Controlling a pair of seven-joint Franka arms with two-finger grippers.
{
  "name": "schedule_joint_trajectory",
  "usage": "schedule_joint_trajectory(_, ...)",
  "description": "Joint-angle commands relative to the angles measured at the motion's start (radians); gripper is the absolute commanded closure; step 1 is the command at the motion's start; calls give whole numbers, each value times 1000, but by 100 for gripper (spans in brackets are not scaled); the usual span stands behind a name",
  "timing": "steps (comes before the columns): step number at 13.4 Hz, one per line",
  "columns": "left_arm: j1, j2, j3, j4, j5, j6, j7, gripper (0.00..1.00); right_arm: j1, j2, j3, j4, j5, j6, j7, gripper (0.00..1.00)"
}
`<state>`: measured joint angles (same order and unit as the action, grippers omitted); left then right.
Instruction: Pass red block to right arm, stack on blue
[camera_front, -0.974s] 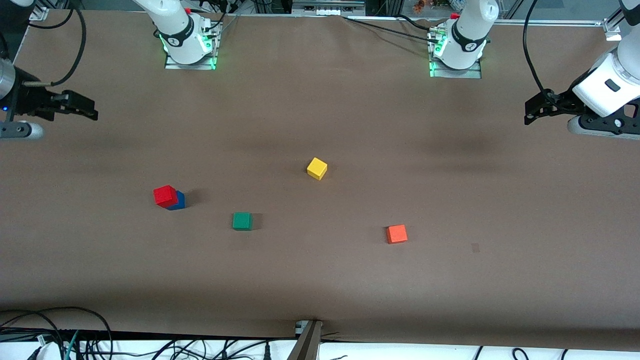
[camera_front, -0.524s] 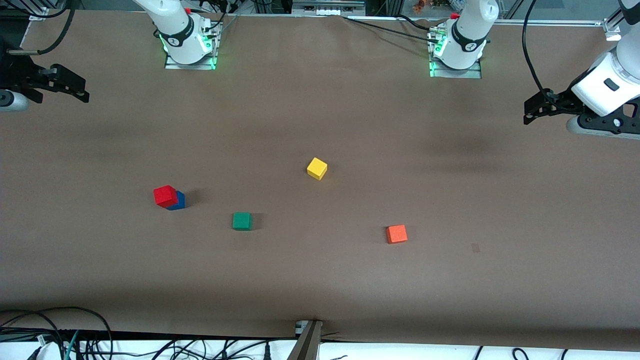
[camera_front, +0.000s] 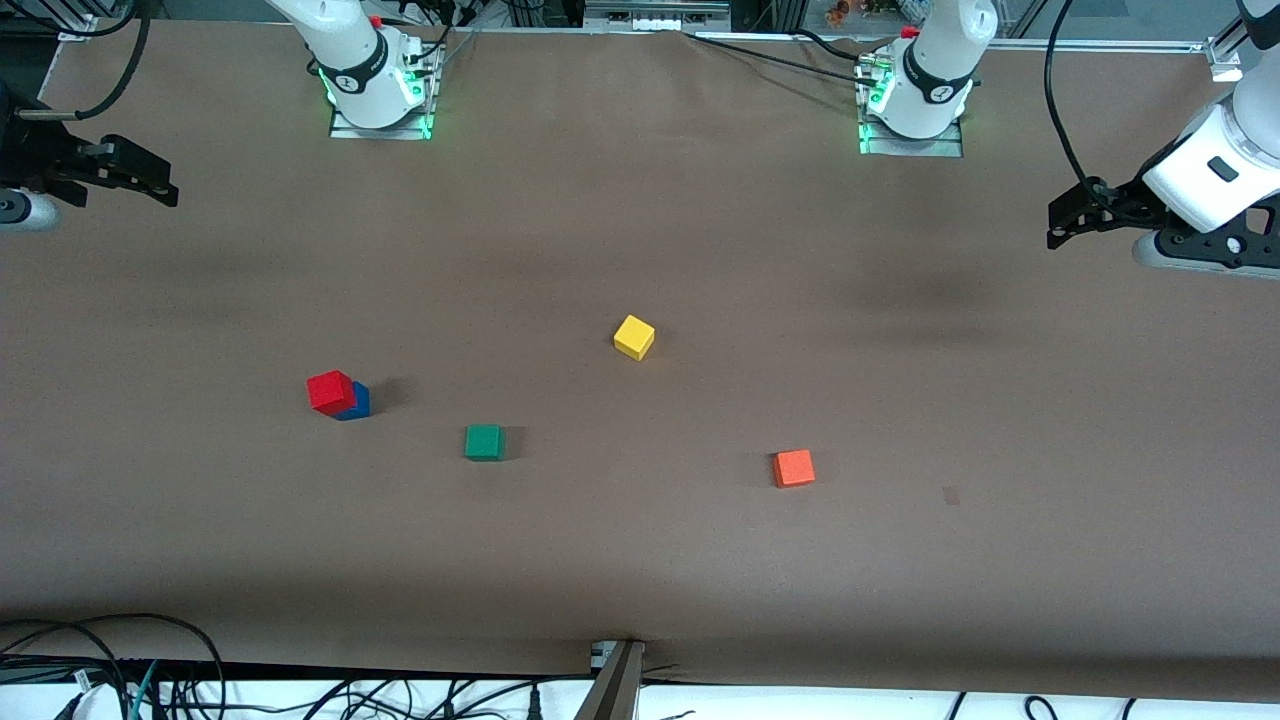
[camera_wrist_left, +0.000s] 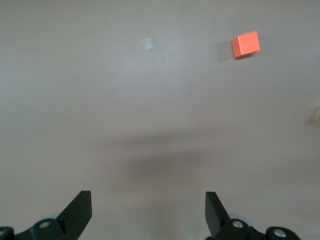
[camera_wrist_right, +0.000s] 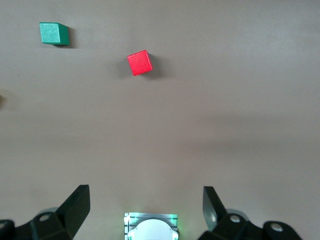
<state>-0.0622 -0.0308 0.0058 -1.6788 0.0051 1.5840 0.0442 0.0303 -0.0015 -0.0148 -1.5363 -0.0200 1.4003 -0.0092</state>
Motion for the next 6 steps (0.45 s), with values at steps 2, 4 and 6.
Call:
schedule_joint_trajectory(2,-5,3,-1,22,13,-22,-1,0,-6,14,4,33,-5,-24,5,0)
schedule_joint_trajectory(4,-5,3,-1,22,13,-22,-6,0,-7,14,4,31,-5,-26,5,0)
schedule_joint_trajectory(6,-5,5,-1,22,13,-22,-6,0,-7,14,4,31,-5,-26,6,0)
